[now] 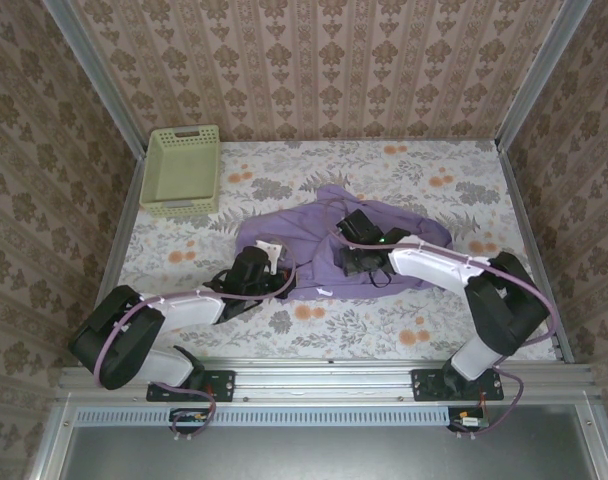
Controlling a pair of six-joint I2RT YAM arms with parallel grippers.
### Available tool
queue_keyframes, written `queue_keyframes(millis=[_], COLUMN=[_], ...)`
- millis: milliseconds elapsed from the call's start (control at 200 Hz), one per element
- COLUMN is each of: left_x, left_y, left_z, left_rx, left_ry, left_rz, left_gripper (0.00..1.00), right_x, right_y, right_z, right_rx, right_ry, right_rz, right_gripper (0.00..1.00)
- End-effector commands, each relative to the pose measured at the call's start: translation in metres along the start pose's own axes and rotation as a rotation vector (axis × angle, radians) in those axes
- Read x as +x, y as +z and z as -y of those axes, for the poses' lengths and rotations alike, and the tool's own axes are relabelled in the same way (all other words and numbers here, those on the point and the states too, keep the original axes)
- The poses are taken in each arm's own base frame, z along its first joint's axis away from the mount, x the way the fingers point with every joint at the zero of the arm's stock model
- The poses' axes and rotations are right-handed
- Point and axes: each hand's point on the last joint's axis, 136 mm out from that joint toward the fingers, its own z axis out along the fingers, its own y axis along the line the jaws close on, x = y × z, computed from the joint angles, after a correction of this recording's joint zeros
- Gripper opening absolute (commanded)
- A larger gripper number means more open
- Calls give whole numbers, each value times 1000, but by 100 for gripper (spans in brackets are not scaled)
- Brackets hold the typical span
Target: Fold the inside-out t-shirt
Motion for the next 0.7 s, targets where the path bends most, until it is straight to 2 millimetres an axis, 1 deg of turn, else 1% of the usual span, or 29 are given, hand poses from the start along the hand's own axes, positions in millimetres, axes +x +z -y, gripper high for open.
queue_keyframes(millis=[0, 75, 105, 150, 165, 270, 365, 460, 515, 550, 635, 695], left_x=[-7, -9, -10, -10, -11, -13, -22, -40, -53, -64, -96, -126], left_y=[-2, -4, -4, -5, -6, -9, -13, -14, -13, -12, -10, -13], left_z=[-7, -8, -9, -10, -11, -20, -25, -23, -22, -17, -1, 14], left_rx=[-49, -68, -75, -84, -89, -149, -205, -242, -269, -271, -259, -253], left_ry=[36, 47, 51, 57, 58, 59, 77, 115, 134, 148, 191, 227], left_rz=[1, -1, 0, 0, 3, 1, 0, 9, 14, 24, 67, 111], left_gripper=[0, 0, 0, 0, 0, 0, 0, 0, 0, 0, 0, 0], right_x=[-8, -7, -3, 1, -2, 3, 5, 0, -4, -7, -10, -12], right_y=[-33, -46, -50, -52, -60, -74, -93, -129, -157, -175, -219, -248], right_z=[18, 21, 26, 30, 31, 38, 42, 47, 51, 55, 64, 71], right_rx=[62, 64, 79, 98, 91, 108, 102, 86, 72, 64, 46, 35], right_ry=[-5, -20, -26, -32, -28, -28, -24, -9, 4, 15, 40, 54], right_rz=[65, 71, 55, 40, 63, 67, 76, 117, 165, 204, 279, 333], right_gripper=[0, 0, 0, 0, 0, 0, 0, 0, 0, 0, 0, 0])
